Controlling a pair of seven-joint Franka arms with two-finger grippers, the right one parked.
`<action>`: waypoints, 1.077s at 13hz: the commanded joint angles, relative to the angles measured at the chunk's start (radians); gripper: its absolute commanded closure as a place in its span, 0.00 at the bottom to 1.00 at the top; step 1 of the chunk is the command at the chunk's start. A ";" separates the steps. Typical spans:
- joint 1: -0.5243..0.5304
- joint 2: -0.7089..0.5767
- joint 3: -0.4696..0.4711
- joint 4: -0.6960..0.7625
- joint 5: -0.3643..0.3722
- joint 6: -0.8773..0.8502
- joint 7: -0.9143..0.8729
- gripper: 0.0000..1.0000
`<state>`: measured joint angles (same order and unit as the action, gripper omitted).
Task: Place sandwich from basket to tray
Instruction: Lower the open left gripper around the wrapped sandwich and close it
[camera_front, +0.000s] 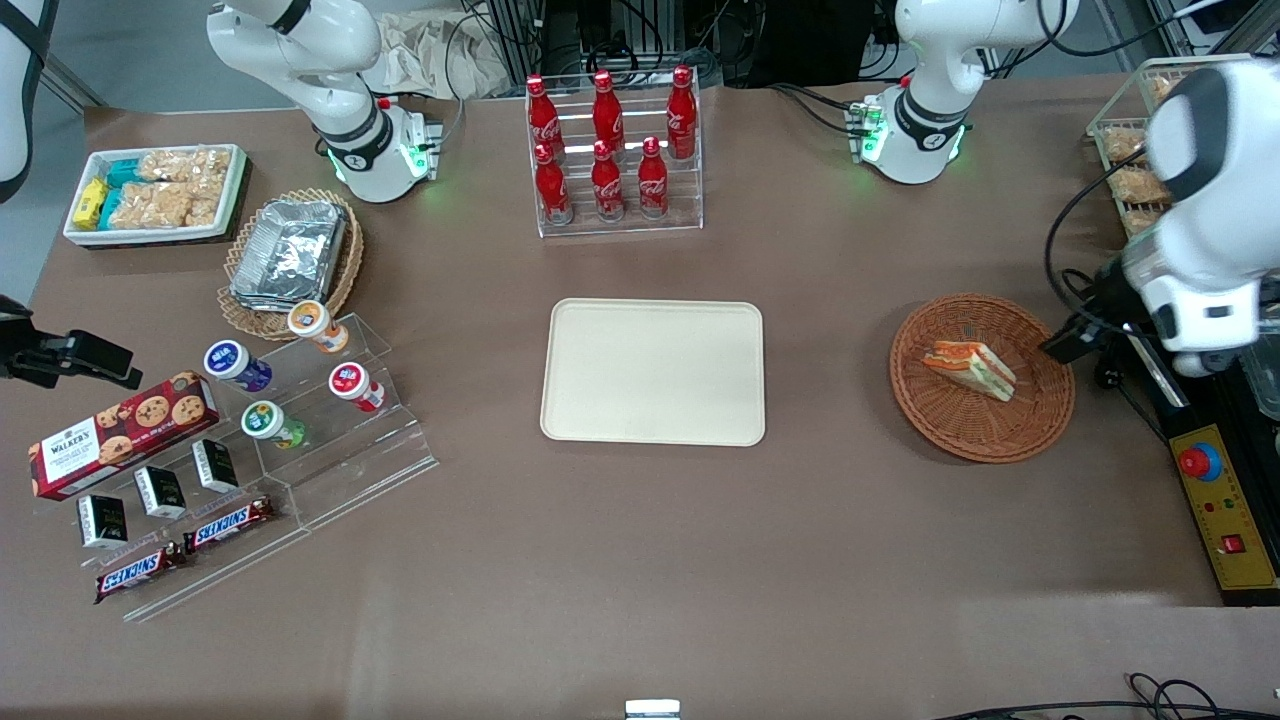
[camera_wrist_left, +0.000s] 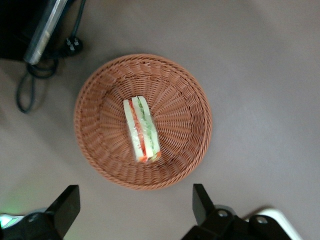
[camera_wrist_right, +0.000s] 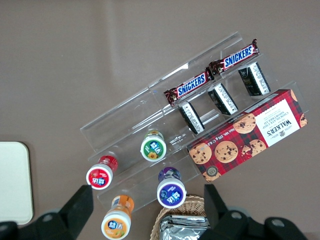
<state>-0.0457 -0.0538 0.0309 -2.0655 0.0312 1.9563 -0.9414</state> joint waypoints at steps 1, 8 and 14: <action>0.004 -0.032 -0.009 -0.211 0.016 0.237 -0.173 0.00; 0.004 0.097 -0.009 -0.412 0.013 0.651 -0.319 0.00; 0.004 0.137 -0.009 -0.453 0.013 0.745 -0.316 0.99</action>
<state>-0.0461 0.0940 0.0288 -2.5056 0.0314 2.6794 -1.2331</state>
